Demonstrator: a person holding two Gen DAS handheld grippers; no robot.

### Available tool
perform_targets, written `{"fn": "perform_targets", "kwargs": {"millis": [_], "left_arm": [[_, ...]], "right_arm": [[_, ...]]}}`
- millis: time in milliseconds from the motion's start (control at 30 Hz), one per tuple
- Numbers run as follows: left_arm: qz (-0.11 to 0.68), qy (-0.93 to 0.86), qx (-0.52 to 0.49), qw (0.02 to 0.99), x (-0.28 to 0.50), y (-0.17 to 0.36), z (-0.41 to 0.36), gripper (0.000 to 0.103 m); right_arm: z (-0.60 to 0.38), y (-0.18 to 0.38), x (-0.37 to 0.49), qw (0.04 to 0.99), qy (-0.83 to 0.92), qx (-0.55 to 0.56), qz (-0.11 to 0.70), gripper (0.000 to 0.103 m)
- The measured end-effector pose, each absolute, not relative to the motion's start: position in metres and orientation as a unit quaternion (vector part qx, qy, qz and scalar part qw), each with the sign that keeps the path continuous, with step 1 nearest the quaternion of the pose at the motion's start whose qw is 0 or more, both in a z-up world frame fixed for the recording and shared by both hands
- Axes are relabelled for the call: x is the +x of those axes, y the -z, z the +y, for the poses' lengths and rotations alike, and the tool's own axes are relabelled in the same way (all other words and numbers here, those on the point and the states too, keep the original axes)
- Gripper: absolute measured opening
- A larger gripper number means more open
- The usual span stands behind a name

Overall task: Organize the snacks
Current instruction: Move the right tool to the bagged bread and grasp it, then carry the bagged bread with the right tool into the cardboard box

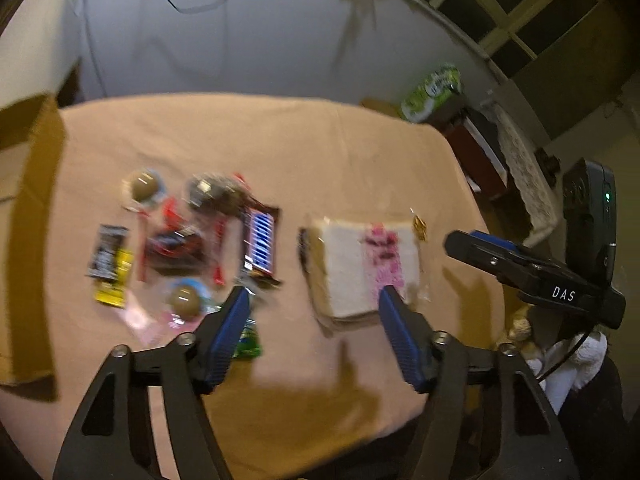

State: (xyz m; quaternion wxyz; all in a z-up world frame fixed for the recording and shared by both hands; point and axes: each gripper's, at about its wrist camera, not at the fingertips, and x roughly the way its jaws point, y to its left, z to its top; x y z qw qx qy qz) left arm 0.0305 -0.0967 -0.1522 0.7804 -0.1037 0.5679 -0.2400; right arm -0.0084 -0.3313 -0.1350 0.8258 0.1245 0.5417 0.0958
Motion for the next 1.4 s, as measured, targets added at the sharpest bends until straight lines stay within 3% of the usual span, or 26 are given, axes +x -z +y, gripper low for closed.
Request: {"fn": "perform_targets", "kwargs": {"millis": [167, 433, 567, 967, 1400], "left_arm": [[0.590, 0.265, -0.117, 0.754, 0.034, 0.171, -0.114, 0.051], [0.606, 0.268, -0.146, 0.734, 0.044, 0.188, -0.119, 0.042], [0.610, 0.271, -0.144, 0.731, 0.045, 0.193, -0.123, 0.040], [0.611, 0.274, -0.138, 0.730, 0.048, 0.197, -0.127, 0.036], [0.560, 0.249, -0.136, 0.778, 0.029, 0.161, -0.083, 0.036]], "right_arm": [[-0.332, 0.157, -0.002, 0.801, -0.118, 0.157, 0.566, 0.092], [-0.329, 0.178, 0.004, 0.774, -0.142, 0.191, 0.587, 0.083], [-0.328, 0.183, 0.007, 0.765, -0.147, 0.197, 0.595, 0.073], [-0.319, 0.185, 0.012, 0.754, -0.157, 0.191, 0.608, 0.065], [-0.279, 0.148, 0.026, 0.765, -0.196, 0.166, 0.591, 0.063]]}}
